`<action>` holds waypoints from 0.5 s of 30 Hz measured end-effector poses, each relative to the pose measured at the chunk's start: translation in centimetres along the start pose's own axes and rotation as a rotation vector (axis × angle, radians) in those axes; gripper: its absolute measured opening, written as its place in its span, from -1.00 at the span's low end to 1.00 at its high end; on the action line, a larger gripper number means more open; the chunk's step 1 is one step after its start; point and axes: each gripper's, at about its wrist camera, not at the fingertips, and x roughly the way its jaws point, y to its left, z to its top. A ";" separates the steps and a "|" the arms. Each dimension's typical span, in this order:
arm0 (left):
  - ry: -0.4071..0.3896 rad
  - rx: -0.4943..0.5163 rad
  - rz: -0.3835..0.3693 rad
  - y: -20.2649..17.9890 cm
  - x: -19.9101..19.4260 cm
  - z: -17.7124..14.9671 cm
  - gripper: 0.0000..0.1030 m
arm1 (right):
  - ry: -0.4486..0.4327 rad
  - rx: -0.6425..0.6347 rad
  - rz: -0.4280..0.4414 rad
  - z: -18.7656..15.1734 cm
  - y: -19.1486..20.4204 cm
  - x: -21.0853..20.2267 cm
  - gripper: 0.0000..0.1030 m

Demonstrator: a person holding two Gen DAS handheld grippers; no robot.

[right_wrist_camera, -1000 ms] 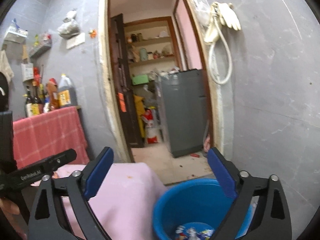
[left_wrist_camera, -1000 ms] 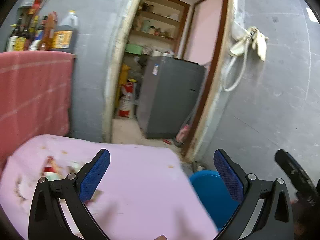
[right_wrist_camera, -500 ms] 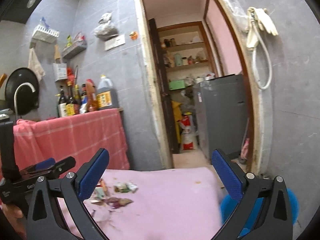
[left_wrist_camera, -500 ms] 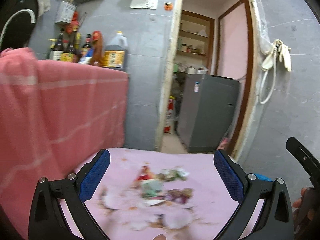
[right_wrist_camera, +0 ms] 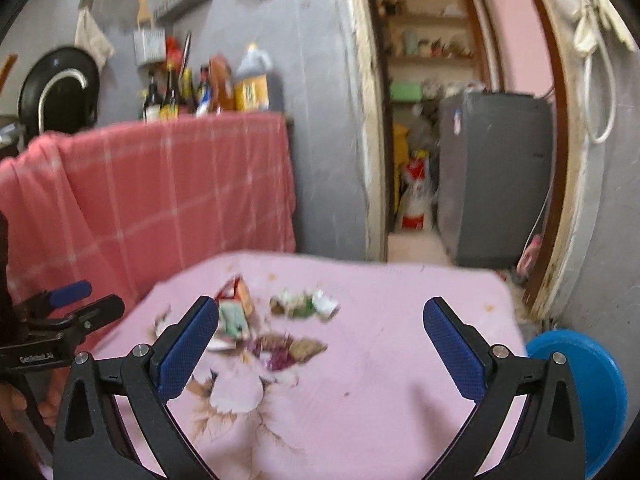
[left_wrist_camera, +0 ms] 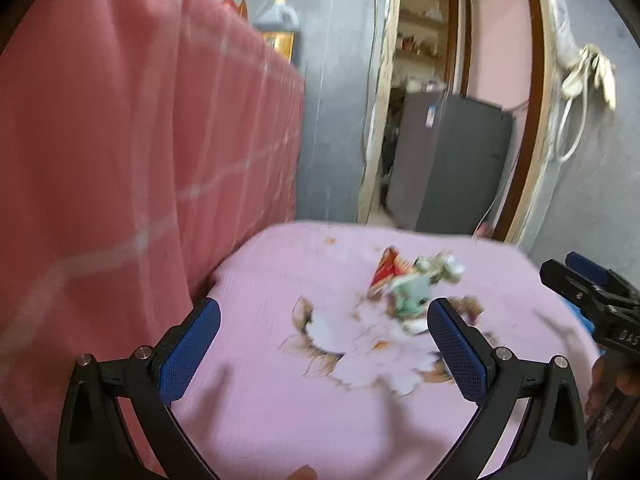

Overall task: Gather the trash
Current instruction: 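Return both open tools over the remaining trash on the table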

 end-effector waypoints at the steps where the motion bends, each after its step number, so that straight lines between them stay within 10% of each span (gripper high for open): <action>1: 0.018 0.003 0.005 0.0 0.5 -0.1 0.97 | 0.022 0.003 0.016 -0.2 0.1 0.5 0.99; 15: 0.197 -0.069 -0.106 1.7 5.3 1.0 0.37 | 0.240 -0.042 0.035 -0.7 1.0 6.2 0.27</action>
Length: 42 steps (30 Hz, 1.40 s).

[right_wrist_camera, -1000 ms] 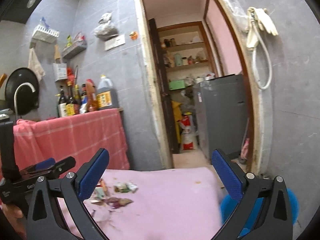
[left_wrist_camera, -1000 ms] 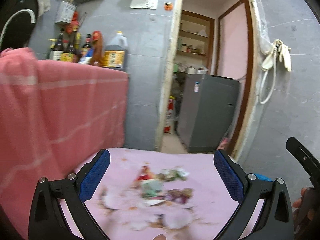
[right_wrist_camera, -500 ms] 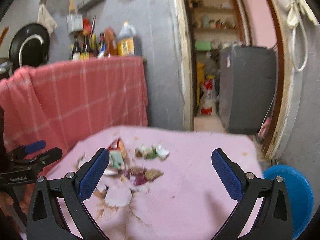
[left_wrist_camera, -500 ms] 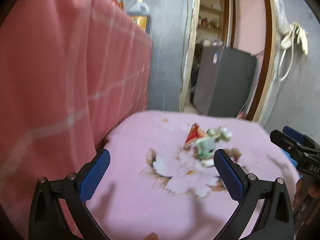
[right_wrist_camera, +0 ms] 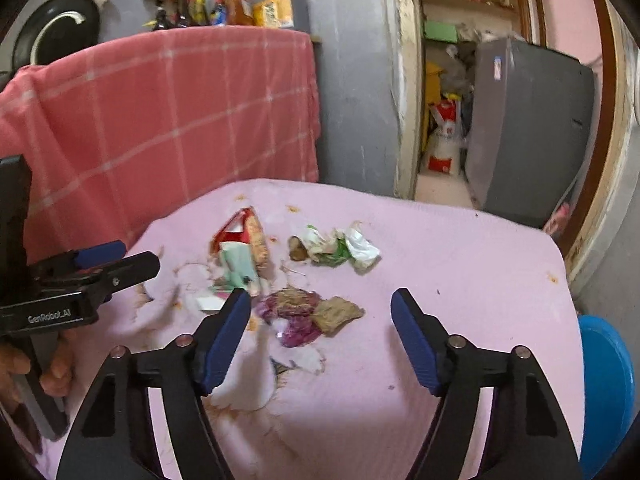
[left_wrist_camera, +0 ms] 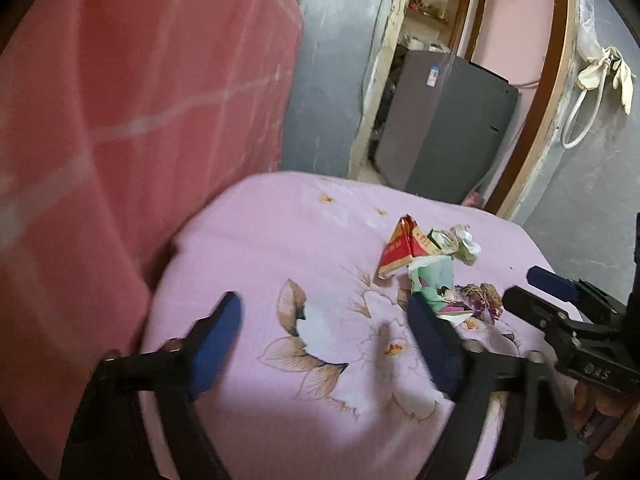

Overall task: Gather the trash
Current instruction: 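Return both open tools over the remaining trash on the table, then grasp the green-and-white paper with the left tool while the right tool grasps the brown scrap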

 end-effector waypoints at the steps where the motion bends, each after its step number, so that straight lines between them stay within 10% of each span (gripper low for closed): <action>1: 0.017 -0.007 -0.011 0.1 0.3 0.1 0.37 | 0.007 0.004 -0.002 0.0 -0.2 0.1 0.23; 23: 0.130 0.049 -0.205 -4.1 3.6 1.5 0.23 | 0.209 0.043 0.099 0.8 -3.1 4.2 -0.31; 31: 0.179 0.048 -0.204 -5.3 5.1 2.5 -0.22 | 0.196 0.027 0.095 0.7 -2.7 4.0 -0.36; 42: 0.126 0.052 -0.193 -6.1 2.8 1.0 -0.23 | 0.071 -0.034 0.047 -0.8 -2.1 -0.1 -0.38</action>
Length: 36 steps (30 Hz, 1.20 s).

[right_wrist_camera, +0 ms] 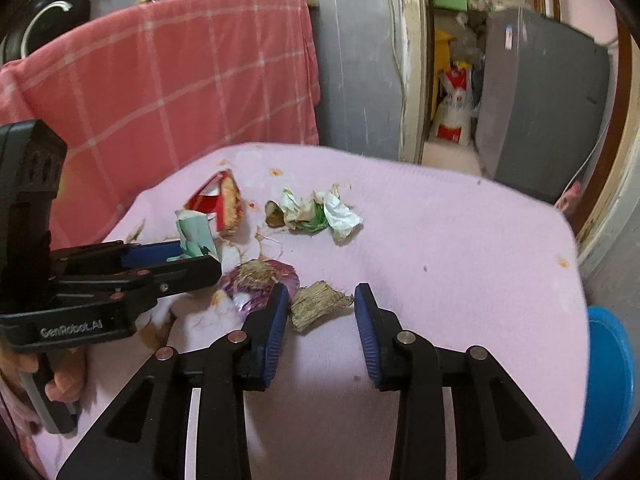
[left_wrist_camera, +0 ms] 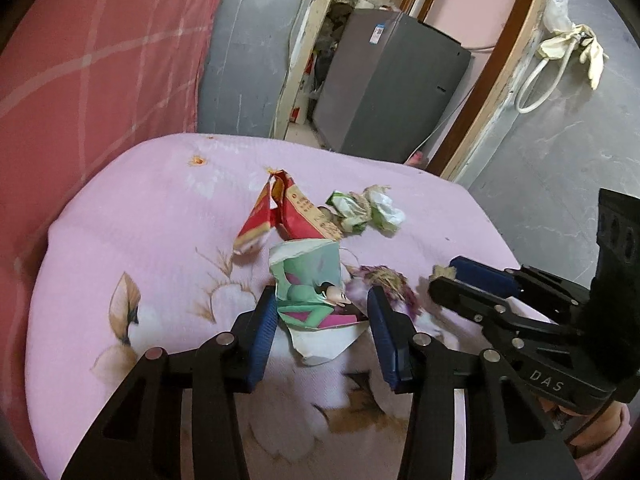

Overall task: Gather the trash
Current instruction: 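Grasp the green-and-white paper with the left tool while the right tool grasps the brown scrap, then carry both pieces over the blue bucket and open both tools to drop them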

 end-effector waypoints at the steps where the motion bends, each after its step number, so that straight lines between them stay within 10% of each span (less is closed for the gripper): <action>1: -0.010 0.004 0.002 -0.3 -0.4 -0.2 -0.23 | -0.030 0.001 -0.003 -0.2 0.1 -0.7 -0.38; 20: -0.350 0.115 -0.093 -9.7 -6.3 1.0 -0.23 | -0.538 0.029 -0.268 -2.6 -2.8 -15.1 -0.38; 36: -0.449 0.235 -0.283 -24.7 -1.3 1.5 -0.23 | -0.629 0.129 -0.572 -7.2 -12.5 -22.9 -0.37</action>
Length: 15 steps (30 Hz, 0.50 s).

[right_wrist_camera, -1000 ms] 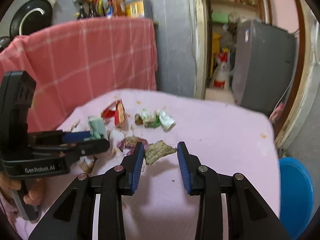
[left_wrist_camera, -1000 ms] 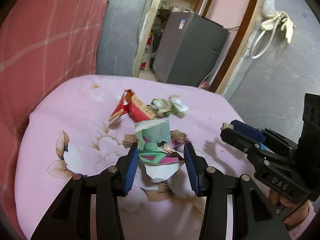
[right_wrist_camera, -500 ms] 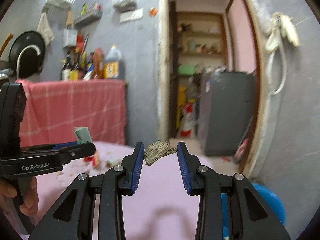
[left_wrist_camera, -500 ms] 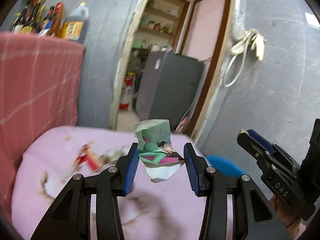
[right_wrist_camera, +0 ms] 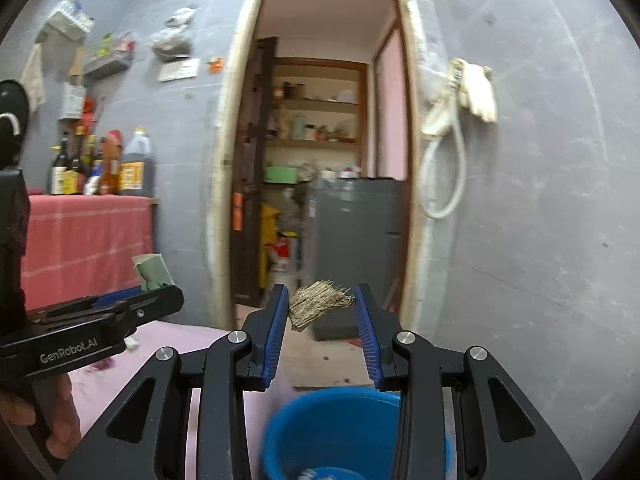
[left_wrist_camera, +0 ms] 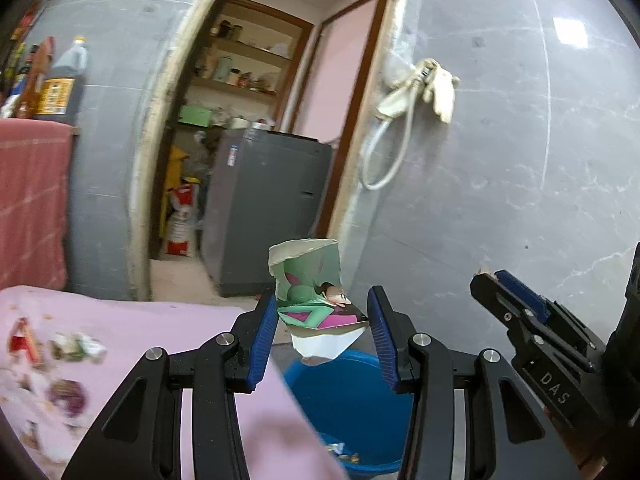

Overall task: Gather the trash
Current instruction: 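Carry both pieces over the blue bucket and open both tools to drop them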

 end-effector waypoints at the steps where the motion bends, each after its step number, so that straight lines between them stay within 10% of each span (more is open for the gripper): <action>1: 0.008 0.010 -0.005 -0.6 0.8 -0.1 -0.23 | 0.009 0.007 -0.018 -0.5 -0.8 0.2 -0.37; 15: 0.314 0.029 -0.040 -4.2 10.7 -4.7 -0.23 | 0.180 0.131 -0.100 -6.8 -6.3 2.7 -0.37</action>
